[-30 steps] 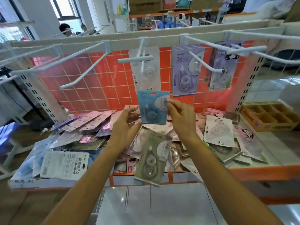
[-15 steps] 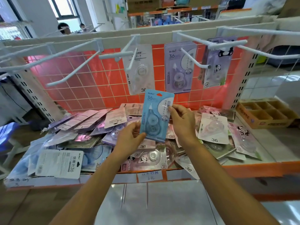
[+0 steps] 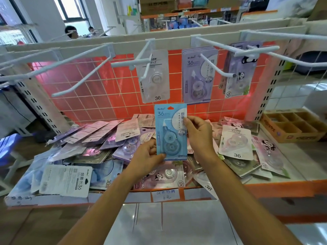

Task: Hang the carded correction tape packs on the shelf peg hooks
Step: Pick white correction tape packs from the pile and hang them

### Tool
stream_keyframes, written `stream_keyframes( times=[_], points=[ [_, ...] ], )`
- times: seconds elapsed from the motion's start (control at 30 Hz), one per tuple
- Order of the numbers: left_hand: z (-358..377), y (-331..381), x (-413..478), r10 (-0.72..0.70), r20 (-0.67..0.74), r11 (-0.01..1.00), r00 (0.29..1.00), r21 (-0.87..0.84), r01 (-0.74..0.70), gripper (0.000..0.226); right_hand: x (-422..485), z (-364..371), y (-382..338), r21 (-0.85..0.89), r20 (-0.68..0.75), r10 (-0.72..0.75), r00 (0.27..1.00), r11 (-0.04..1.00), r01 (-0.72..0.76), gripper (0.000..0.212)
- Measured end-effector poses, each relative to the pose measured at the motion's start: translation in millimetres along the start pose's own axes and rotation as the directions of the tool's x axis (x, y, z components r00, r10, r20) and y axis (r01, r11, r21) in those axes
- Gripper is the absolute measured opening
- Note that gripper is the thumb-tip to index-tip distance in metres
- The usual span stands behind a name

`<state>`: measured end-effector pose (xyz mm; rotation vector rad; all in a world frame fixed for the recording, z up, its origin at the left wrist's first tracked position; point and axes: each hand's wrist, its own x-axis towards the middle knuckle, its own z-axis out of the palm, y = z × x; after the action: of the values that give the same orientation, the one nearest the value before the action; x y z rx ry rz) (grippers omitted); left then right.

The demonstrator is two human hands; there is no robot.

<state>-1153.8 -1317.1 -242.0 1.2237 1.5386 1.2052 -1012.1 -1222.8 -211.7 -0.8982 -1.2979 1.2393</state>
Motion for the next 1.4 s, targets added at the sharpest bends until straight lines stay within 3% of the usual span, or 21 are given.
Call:
stream_keyframes(
  times=[0.53,0.83,0.97,1.4],
  points=[
    [-53.2,-0.4,-14.0,0.040,-0.015,0.999,0.999,-0.008,-0.040,0.037,-12.1,57.3,-7.1,0.008,-0.015,0.018,1.000,1.000,-0.018,0.011],
    [-83.6,0.5,-34.8,0.082,-0.019,0.995,0.996,-0.060,-0.083,0.037,-33.9,91.3,-19.7,0.077,0.009,0.000,1.000,0.997,-0.001,0.021],
    [-93.1,3.5,-45.4,0.127,-0.013,0.991,0.992,-0.031,-0.127,0.038,-46.2,104.0,-29.1,0.109,0.064,-0.059,0.996,0.993,0.052,0.030],
    [-134.5,17.5,-76.3,0.433,-0.150,0.899,0.889,0.146,-0.413,0.033,-87.6,135.7,-89.6,0.158,0.193,-0.356,0.914,0.931,0.329,0.018]
  ],
)
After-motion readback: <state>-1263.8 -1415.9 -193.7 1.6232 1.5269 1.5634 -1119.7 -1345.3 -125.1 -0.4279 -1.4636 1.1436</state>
